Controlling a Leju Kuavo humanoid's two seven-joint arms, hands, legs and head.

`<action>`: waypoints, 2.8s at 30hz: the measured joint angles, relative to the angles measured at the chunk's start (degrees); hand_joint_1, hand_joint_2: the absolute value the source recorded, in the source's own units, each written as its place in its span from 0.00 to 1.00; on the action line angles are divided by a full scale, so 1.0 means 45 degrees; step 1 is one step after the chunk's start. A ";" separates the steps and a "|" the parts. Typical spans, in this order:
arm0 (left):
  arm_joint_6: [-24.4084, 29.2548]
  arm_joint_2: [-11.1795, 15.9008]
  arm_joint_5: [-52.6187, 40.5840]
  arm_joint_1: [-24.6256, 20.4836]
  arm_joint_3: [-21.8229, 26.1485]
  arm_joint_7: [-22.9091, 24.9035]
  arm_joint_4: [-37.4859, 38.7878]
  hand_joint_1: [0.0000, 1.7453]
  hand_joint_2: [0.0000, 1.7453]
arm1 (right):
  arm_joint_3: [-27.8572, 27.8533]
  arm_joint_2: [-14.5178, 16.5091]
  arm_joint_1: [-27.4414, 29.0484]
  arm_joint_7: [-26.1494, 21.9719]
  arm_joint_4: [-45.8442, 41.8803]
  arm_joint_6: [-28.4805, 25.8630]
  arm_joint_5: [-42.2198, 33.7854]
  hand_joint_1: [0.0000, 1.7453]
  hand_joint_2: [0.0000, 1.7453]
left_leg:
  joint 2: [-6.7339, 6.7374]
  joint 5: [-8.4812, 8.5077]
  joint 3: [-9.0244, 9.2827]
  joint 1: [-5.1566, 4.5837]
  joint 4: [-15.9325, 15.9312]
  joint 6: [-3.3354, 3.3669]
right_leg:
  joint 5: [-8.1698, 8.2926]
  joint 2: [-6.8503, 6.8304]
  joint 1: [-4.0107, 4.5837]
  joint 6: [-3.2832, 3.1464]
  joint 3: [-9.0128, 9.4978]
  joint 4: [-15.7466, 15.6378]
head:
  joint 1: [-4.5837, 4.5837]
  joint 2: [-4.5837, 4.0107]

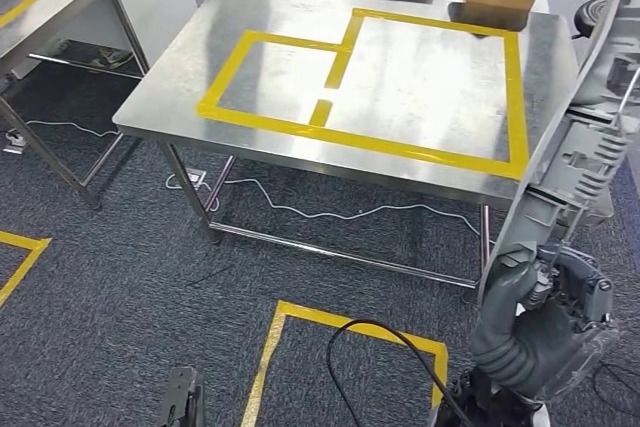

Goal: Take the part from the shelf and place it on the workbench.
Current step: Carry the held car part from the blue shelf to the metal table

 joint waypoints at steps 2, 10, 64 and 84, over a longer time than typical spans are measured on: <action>-0.0028 -0.0001 0.0039 -0.0007 0.0047 -0.0173 0.0000 0.00 1.00 | -0.0017 0.0022 -0.0015 0.0277 0.0090 0.0000 0.0227 1.00 1.00 | 0.0022 0.0030 -0.0004 -0.0026 -0.0035 -0.0150 | 0.0015 0.0056 0.0048 -0.0148 0.0067 -0.0184 | -0.0012 0.0000; -0.0499 0.0028 -0.0149 -0.0016 0.0157 -0.0276 0.0000 0.00 1.00 | -0.0411 0.0213 0.0084 -0.0425 0.0324 0.0000 0.1481 1.00 1.00 | 0.0027 -0.1628 -0.1774 0.0000 0.3503 -0.0503 | 0.0122 0.0138 0.0018 -0.0557 0.0002 -0.0275 | -0.0150 0.0000; -0.3530 0.0038 -0.0245 0.0286 0.0208 0.1362 0.0004 0.00 1.00 | -0.0665 0.0265 -0.0004 -0.0703 0.0855 -0.0010 0.1837 1.00 1.00 | -0.0209 -0.1361 0.1563 -0.0067 -0.0266 -0.0065 | 0.0627 0.0052 0.0156 -0.0243 -0.0746 0.0004 | 0.0079 -0.0005; -0.2851 0.0210 -0.0415 0.0294 0.0206 0.1650 0.0005 0.00 1.00 | -0.0665 0.0287 -0.0001 -0.0730 0.0853 -0.0010 0.2145 1.00 1.00 | -0.0171 -0.0083 -0.0205 0.0187 0.0091 0.0072 | -0.1619 0.0139 -0.0124 0.0148 -0.0553 0.2005 | -0.0084 -0.0005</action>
